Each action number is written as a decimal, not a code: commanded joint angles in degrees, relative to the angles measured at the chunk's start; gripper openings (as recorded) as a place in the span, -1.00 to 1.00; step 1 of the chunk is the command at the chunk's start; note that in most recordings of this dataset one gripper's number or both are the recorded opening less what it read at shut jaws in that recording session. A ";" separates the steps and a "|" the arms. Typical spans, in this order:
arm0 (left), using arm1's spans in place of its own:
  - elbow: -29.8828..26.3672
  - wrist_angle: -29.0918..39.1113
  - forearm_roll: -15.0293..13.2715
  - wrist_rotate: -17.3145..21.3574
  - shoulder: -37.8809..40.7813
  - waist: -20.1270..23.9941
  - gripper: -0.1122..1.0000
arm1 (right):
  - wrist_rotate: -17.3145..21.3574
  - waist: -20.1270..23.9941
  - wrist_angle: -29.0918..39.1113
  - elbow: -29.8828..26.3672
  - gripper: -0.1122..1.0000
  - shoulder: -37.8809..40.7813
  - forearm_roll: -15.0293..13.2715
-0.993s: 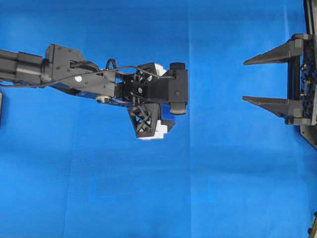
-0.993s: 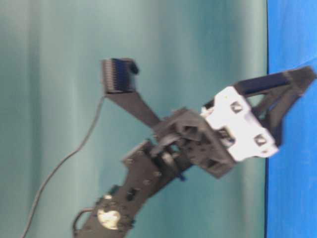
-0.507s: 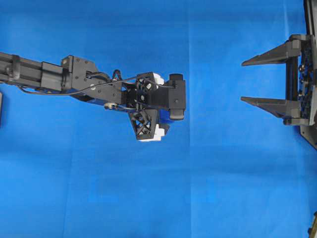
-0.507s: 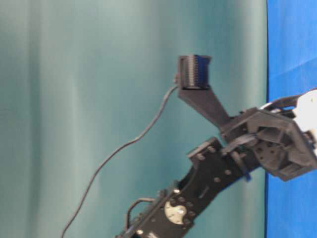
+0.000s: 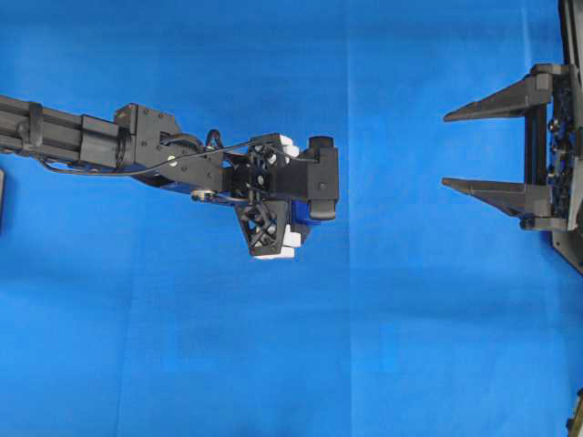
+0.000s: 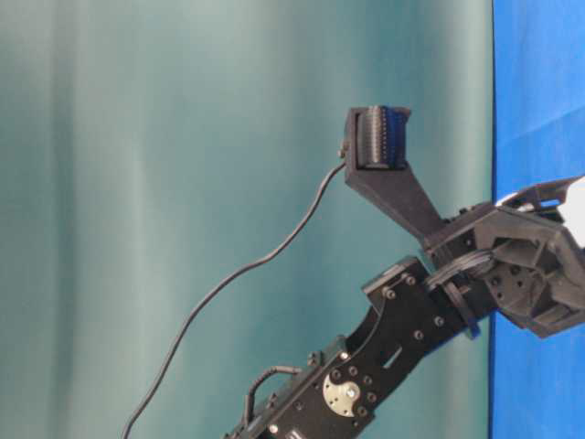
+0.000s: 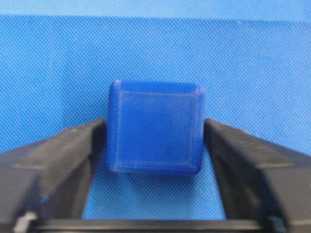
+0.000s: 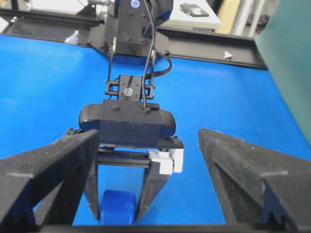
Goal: Handover the blue block to the right arm after grasping it with the left arm, then place it in the designated position.
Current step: 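Lift the cube and rotate the left wrist to present it upward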
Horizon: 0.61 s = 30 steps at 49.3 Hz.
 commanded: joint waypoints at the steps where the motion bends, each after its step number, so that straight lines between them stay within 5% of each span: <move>1: -0.88 -0.97 0.00 0.18 -1.14 0.00 0.31 | 0.00 0.00 -0.44 -0.97 0.90 0.53 0.18; 4: -0.70 -1.67 0.09 0.18 -1.23 0.00 0.05 | 0.09 0.00 -0.44 -0.97 0.90 0.62 0.18; 30: -0.26 -1.76 0.00 0.18 -1.49 -0.09 0.07 | 0.00 -0.09 -0.44 -0.97 0.90 0.62 0.18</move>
